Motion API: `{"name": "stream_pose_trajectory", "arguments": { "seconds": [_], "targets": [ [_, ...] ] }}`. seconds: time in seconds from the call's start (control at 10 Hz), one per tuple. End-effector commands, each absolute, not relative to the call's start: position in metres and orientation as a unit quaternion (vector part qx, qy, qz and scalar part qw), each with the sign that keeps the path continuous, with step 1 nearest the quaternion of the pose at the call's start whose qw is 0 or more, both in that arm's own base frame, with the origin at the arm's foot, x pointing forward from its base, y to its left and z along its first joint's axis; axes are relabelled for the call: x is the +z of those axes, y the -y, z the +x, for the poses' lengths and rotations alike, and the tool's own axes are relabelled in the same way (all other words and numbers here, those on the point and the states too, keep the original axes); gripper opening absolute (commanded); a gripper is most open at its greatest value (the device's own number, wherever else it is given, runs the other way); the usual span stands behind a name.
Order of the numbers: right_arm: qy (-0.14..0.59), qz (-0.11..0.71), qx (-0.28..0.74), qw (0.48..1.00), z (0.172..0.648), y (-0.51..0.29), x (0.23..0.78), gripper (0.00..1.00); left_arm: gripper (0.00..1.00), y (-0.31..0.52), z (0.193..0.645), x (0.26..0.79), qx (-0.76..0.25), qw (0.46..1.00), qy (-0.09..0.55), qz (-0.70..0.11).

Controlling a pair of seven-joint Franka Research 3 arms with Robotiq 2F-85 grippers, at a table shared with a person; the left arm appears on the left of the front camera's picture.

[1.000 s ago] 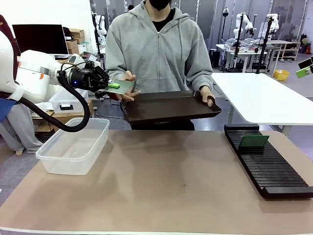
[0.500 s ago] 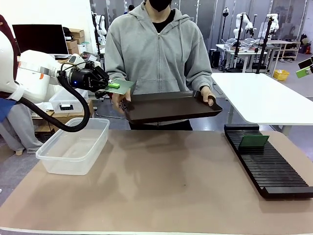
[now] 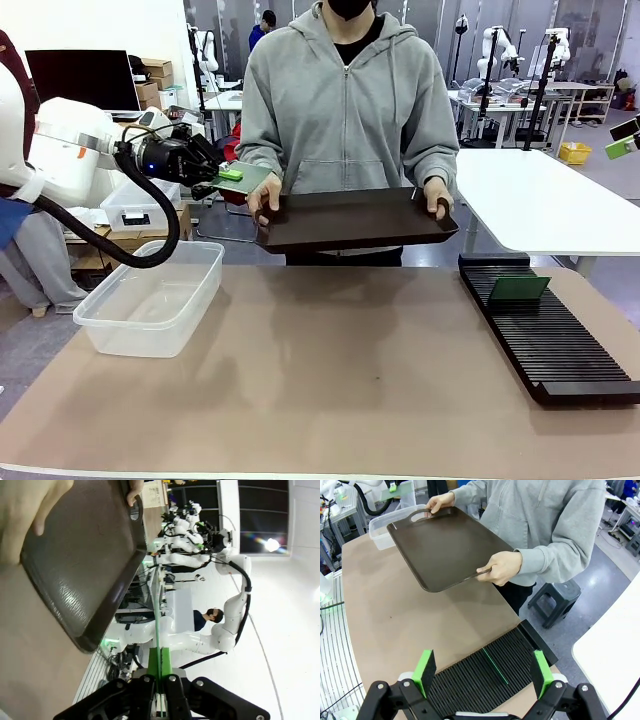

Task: Sort PCBs into racks and boxes based on the side picked up.
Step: If the short side of the Blank PCB is picked up, insert it into the PCB Rack ; if the long side is picked up, place it in the Organizing box.

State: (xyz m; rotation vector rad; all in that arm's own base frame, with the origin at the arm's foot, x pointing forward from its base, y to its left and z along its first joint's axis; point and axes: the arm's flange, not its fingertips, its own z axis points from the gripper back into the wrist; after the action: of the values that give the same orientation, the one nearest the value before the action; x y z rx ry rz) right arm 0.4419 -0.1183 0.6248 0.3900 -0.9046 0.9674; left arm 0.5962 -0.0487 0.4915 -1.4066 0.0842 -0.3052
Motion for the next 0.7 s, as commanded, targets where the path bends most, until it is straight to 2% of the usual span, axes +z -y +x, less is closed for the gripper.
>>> {"name": "stream_pose_trajectory", "arguments": {
  "seconds": [0.0, 0.3, 0.6],
  "targets": [
    [0.415, 0.178, 0.445, 0.774, 0.441, 0.117, 0.624, 1.0, 0.03, 0.034, 0.581, 0.518, -0.157, 0.8, -0.033, -0.578],
    [0.415, 0.178, 0.445, 0.774, 0.441, 0.117, 0.624, 1.0, 0.03, 0.022, 0.554, 0.554, -0.14, 0.866, -0.026, -0.48],
    [0.415, 0.178, 0.445, 0.774, 0.441, 0.117, 0.624, 1.0, 0.03, 0.022, 0.525, 0.562, -0.106, 0.926, -0.019, -0.361]
  ]
}}
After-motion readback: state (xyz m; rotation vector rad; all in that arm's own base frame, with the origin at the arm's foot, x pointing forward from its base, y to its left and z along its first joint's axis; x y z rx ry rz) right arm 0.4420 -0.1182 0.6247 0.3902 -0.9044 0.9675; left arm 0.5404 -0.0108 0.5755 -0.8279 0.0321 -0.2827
